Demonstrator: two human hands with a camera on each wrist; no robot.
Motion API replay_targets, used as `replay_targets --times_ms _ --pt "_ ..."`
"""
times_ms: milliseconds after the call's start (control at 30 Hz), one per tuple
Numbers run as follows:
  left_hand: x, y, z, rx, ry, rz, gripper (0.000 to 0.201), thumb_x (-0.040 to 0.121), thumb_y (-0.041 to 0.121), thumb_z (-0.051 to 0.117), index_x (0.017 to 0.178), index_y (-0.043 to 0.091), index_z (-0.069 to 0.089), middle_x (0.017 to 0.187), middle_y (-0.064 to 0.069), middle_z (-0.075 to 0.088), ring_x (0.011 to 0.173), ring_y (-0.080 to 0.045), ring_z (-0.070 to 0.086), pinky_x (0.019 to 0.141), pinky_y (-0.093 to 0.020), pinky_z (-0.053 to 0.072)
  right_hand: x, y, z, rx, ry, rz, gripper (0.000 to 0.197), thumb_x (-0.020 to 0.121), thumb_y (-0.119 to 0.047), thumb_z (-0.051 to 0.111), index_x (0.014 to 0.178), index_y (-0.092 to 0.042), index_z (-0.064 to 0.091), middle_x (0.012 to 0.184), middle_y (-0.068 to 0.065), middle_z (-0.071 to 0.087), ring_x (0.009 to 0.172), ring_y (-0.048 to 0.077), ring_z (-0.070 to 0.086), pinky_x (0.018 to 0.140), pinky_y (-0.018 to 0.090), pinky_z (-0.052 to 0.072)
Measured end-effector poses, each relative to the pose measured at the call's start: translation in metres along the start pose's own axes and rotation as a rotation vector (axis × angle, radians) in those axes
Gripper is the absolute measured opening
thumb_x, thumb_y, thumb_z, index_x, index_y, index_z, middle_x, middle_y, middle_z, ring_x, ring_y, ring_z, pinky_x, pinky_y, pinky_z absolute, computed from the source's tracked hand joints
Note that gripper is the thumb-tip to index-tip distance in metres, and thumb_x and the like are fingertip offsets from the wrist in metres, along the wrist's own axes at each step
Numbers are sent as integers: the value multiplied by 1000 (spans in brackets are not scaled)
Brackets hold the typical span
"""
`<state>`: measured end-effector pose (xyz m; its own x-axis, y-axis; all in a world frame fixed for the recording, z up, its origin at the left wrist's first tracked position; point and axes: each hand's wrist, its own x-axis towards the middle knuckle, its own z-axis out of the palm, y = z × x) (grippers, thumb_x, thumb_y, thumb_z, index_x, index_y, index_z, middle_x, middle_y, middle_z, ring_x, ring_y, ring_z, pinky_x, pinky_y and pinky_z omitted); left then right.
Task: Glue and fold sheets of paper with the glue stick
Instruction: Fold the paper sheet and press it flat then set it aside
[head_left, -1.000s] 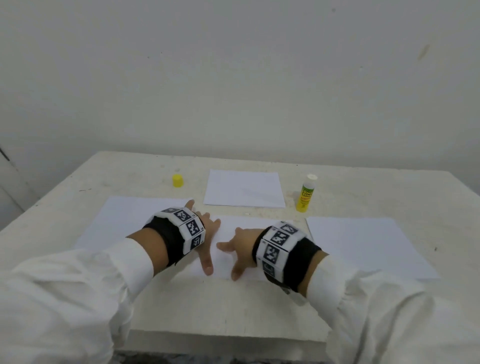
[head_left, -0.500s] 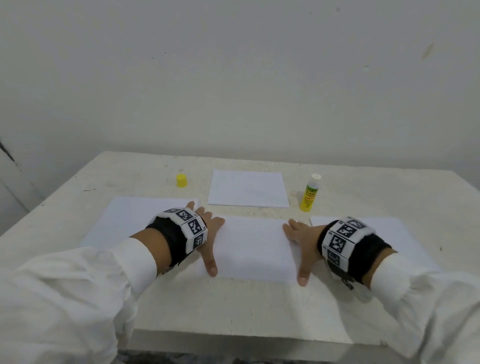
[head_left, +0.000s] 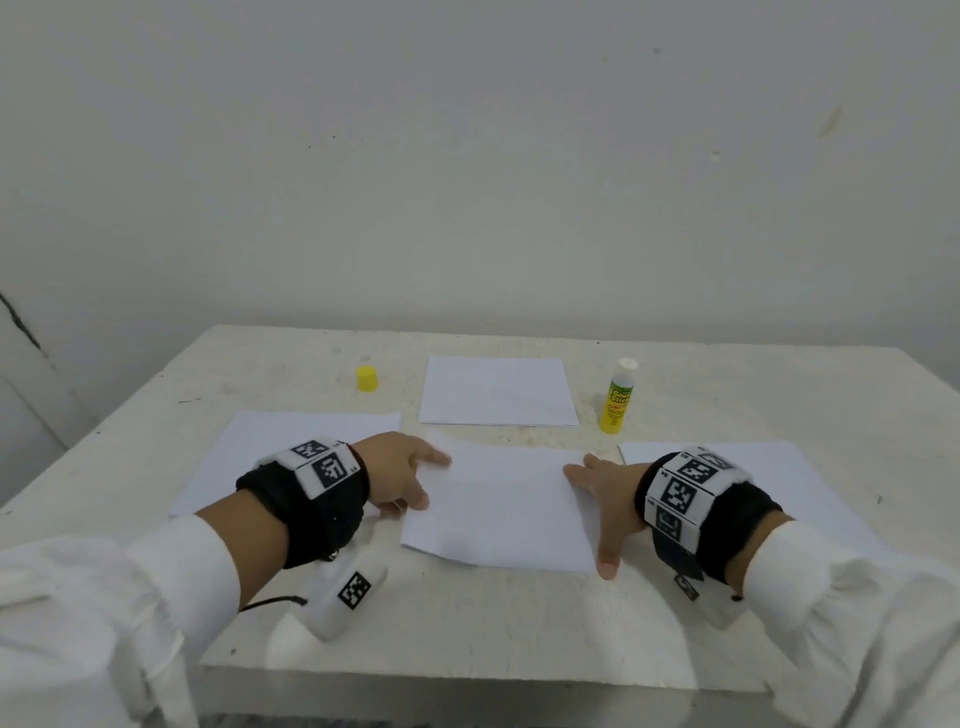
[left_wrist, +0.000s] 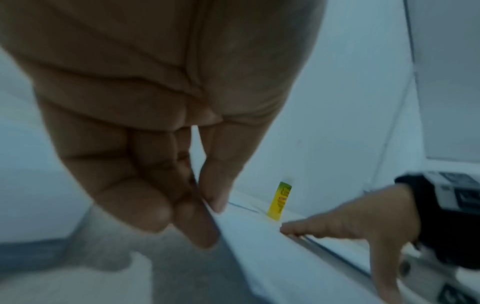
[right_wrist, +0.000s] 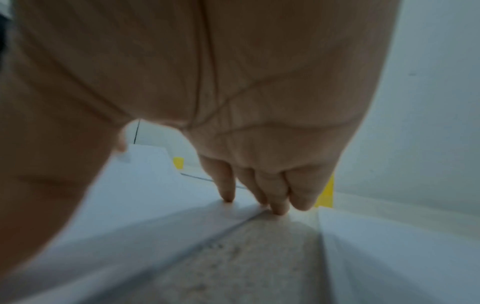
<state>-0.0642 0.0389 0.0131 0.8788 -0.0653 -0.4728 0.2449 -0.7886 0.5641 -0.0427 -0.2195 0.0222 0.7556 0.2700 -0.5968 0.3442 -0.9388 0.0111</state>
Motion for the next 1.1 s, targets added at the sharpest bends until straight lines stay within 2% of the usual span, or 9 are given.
replay_targets --times_ms 100,267,333,433,600,767,900,1000,1100 --pt "-2 -7 -5 9 114 31 37 85 0 63 110 25 71 98 -5 67 64 -15 59 74 -24 55 6 2 1 240 155 38 80 72 -34 80 138 -18 38 145 2 23 130 25 37 101 33 37" --pt "3 -13 -29 -216 254 117 32 85 3 65 95 33 70 107 10 62 68 -11 59 69 -16 48 11 1 -18 725 232 77 15 83 -28 70 87 -18 58 93 0 54 75 11 51 60 20 39" --pt "8 -10 -36 -238 284 112 31 85 4 65 102 30 70 103 11 62 67 -11 59 70 -15 47 14 -5 -26 704 229 65 28 89 -25 64 110 -7 65 115 9 60 100 19 58 78 24 46" --pt "27 -3 -47 -229 326 106 31 87 6 63 114 20 68 104 1 66 73 -11 63 67 -13 44 32 -16 -43 648 374 143 42 91 -13 59 132 -4 53 140 10 48 128 23 46 104 27 36" --pt "72 19 -64 13 284 52 41 88 9 63 128 17 60 130 -3 58 121 -17 53 96 -18 36 82 -25 -77 439 451 282 34 96 -11 42 128 -3 49 137 14 41 122 28 49 103 31 41" --pt "114 39 -70 254 192 -49 45 94 9 56 138 12 49 143 -3 47 128 -20 47 102 -24 37 128 -21 -87 267 325 372 29 91 -13 48 119 -5 51 135 15 41 122 31 46 104 42 40" --pt "160 21 -62 486 91 -164 49 87 28 60 134 17 53 139 -1 50 121 -25 52 101 -36 45 149 -15 -87 170 185 354 47 89 -20 59 132 -5 50 139 17 43 127 35 44 101 40 41" --pt "183 8 -58 678 109 -164 52 75 44 63 123 26 61 132 2 53 118 -29 49 97 -42 46 158 -16 -83 63 136 434 71 74 -31 72 136 -12 44 141 16 32 125 42 40 99 52 40" --pt "146 26 -57 805 182 -103 43 82 44 58 121 26 58 130 -4 42 120 -30 37 95 -38 39 155 -17 -78 85 219 354 49 82 -27 63 126 -11 48 138 14 33 127 35 38 102 48 39"
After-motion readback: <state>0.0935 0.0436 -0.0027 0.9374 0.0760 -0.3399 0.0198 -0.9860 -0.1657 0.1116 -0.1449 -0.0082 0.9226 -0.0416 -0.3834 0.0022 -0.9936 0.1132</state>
